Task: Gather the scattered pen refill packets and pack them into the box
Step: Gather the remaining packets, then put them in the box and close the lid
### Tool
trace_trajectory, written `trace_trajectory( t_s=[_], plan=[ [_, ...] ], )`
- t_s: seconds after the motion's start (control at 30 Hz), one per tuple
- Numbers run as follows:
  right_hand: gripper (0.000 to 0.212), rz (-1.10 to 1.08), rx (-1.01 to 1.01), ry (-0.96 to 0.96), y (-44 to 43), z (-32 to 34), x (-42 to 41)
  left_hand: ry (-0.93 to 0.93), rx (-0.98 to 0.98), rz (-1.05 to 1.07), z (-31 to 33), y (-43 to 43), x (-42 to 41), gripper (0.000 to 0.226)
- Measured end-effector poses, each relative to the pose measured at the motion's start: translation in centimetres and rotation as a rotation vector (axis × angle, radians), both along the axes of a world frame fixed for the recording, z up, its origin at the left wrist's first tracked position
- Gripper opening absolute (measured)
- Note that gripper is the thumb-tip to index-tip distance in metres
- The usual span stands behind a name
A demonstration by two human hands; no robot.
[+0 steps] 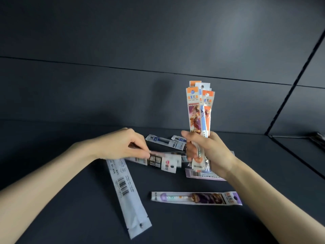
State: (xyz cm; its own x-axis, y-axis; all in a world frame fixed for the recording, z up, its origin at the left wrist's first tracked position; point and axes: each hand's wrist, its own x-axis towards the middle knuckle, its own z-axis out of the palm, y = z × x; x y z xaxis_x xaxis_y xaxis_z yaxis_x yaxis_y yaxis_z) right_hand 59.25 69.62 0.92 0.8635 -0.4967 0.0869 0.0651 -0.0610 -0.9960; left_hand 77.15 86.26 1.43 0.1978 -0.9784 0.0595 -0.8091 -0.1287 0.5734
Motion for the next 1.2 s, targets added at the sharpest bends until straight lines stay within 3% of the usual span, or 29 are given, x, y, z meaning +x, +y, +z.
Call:
trace_trajectory(
  t_s=[0.17,0.3,0.53,0.7,0.83,1.03,1.1,1.2],
  plan=[
    [0.022,0.015,0.087,-0.072,-0.3,0.2,-0.4,0.23,-0.341,0.126,0.8,-0.2,-0.3,0.021],
    [0.03,0.053,0.073,-0.083,0.2,0.3,-0.3,0.491,-0.621,0.313,1.3,-1.6,-2.1,0.017],
    [0.029,0.025,0.062,-0.15,0.8,1.3,-1.1,0.806,-0.719,0.334,3.1,-4.6,-7.8,0.016],
    [0.035,0.03,0.074,-0.16,-0.1,1.2,-3.9,0.909,-0.703,0.331,3.1,-6.7,-12.3,0.017],
    [0.029,0.128,0.084,-0.096,-1.4,1.6,-7.5,0.853,-0.686,0.323,2.7,-8.1,-15.7,0.018],
    [0.02,0.197,0.043,-0.099,-3.8,0.8,-12.6,0.414,-0.73,0.325,2.2,-9.7,-20.0,0.007],
    [0.021,0.217,0.044,-0.112,-4.4,0.6,-13.9,0.315,-0.686,0.298,2.2,-10.0,-21.0,0.013],
    [0.018,0.219,-0.006,-0.107,-5.2,0.6,-15.2,0.532,-0.583,0.189,3.3,-10.5,-23.2,0.046]
  ],
)
